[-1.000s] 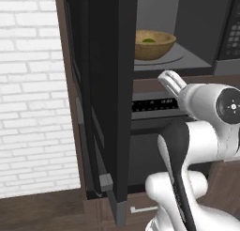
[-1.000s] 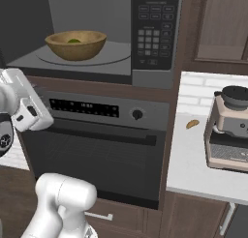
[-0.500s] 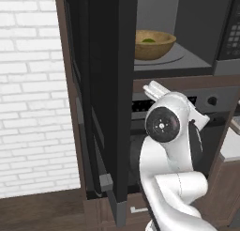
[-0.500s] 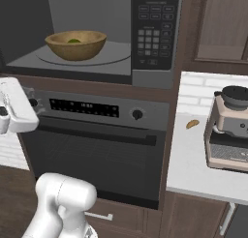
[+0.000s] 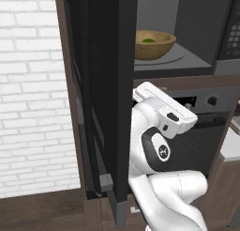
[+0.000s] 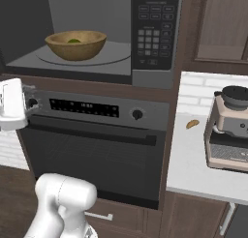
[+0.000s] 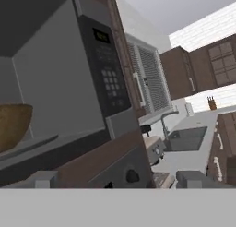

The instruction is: Pick the lime from the sink and place it in the bowl. Then pick the bowl and place it in the microwave. Then close the microwave door and press the start button.

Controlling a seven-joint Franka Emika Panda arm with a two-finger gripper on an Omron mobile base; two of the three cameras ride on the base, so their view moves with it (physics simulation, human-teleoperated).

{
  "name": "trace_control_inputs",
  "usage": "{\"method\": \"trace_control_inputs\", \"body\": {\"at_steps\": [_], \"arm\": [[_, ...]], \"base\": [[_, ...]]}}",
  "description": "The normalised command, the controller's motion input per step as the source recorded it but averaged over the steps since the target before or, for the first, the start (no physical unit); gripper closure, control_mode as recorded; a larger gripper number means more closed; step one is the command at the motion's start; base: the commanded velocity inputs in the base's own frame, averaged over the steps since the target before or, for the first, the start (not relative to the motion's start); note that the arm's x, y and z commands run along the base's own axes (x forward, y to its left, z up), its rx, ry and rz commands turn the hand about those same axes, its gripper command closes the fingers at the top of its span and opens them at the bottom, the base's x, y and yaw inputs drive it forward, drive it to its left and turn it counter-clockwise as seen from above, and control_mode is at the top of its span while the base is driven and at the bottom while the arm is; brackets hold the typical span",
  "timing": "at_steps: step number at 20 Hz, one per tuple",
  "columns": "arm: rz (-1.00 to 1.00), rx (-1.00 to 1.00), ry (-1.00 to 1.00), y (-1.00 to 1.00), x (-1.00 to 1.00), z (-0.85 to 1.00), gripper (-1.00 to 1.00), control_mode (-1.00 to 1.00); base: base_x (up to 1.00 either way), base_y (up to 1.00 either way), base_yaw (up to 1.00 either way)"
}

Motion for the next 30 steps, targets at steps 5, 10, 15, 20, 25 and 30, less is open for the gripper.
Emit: {"method": "trace_control_inputs", "body": {"at_steps": [5, 10, 15, 20, 25, 30], "arm": [[-0.12, -0.22, -0.17, -0.41, 0.04, 0.0, -1.0, -1.0], [-0.12, -0.2, -0.2, -0.1, -0.05, -0.09, -1.0, -1.0], [0.0, -0.09, -0.05, 0.24, -0.21, -0.27, -1.0, -1.0], [0.0, -0.01, 0.0, 0.7, -0.08, -0.46, -1.0, -1.0], [0.0, 0.0, 0.0, 0.88, 0.0, -0.7, -1.0, -1.0], [0.0, 0.0, -0.01, 0.93, 0.03, -0.55, -1.0, -1.0]], "base": [[0.0, 0.0, 0.0], [0.0, 0.0, 0.0], [0.0, 0.0, 0.0], [0.0, 0.0, 0.0], [0.0, 0.0, 0.0], [0.0, 0.0, 0.0]]}}
